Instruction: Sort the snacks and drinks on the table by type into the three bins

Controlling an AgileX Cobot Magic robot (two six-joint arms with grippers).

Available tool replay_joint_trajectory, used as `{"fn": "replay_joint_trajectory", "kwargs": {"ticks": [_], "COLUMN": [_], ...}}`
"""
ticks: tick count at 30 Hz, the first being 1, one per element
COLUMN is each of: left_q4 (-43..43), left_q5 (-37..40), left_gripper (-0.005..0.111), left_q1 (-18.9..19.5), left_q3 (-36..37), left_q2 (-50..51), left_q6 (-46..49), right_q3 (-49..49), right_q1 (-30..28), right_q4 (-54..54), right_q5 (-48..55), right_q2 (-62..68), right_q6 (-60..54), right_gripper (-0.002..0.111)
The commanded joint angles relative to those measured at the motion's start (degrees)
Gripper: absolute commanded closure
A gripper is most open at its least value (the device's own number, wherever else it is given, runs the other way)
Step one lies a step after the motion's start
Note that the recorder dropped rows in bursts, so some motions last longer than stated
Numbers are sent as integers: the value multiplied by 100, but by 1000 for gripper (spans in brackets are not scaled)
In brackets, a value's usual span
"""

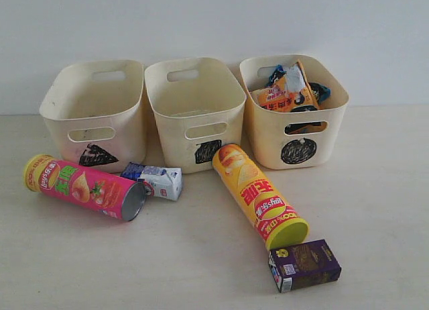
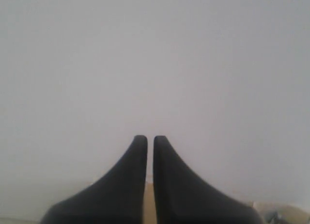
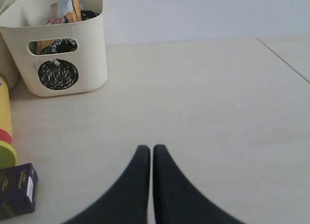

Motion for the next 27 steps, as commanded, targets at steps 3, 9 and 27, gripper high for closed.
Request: {"fn": "replay_joint_trajectory", "kwargs": {"ticks": [3, 9, 27], "left_q4": [1127, 2014, 848], "left_q5": [588, 2025, 6838], "left_gripper": [102, 102, 102], "left_q1": [4, 4, -858], "left_q3": [-579, -1250, -2964], "left_q2": [1000, 1411, 2750], "left_q6": [22, 22, 2885], "right_q3": [21, 21, 21], "right_q1": [-16, -16, -16], "right_q4": [-59, -59, -59], "right_q5": [-23, -23, -23], "right_q2": [-28, -28, -28], "right_q6": [32, 32, 32], "right_gripper": [108, 108, 108]}}
